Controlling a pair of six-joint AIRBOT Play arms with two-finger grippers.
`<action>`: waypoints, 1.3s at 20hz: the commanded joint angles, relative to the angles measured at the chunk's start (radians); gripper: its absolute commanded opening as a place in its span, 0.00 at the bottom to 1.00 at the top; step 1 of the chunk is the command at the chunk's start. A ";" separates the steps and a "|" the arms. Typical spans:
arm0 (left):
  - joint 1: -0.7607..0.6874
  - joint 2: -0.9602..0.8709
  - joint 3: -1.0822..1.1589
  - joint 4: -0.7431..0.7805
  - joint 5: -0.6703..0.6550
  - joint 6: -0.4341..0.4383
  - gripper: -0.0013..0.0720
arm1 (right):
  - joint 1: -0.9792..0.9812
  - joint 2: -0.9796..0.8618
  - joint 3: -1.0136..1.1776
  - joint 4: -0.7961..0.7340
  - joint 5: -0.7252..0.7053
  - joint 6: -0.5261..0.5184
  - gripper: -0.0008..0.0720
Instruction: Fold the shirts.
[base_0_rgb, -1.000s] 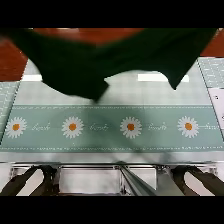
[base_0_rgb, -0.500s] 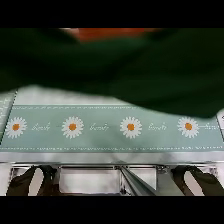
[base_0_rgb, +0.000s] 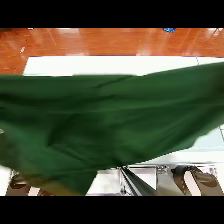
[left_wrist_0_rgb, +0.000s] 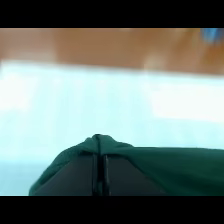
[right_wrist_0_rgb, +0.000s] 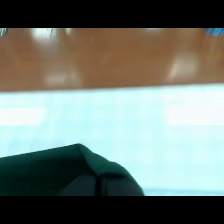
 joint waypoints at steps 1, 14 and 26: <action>-0.014 -0.069 -0.332 -0.137 0.055 0.002 0.05 | 0.000 -0.055 -0.233 0.178 -0.047 -0.078 0.04; -0.098 -1.025 -0.154 -0.337 0.688 0.116 0.05 | 0.021 -0.997 -0.105 0.415 -0.529 -0.280 0.04; 0.031 -1.136 0.181 -0.192 0.186 0.108 0.71 | -0.195 -1.137 0.190 0.600 -0.270 -0.241 0.58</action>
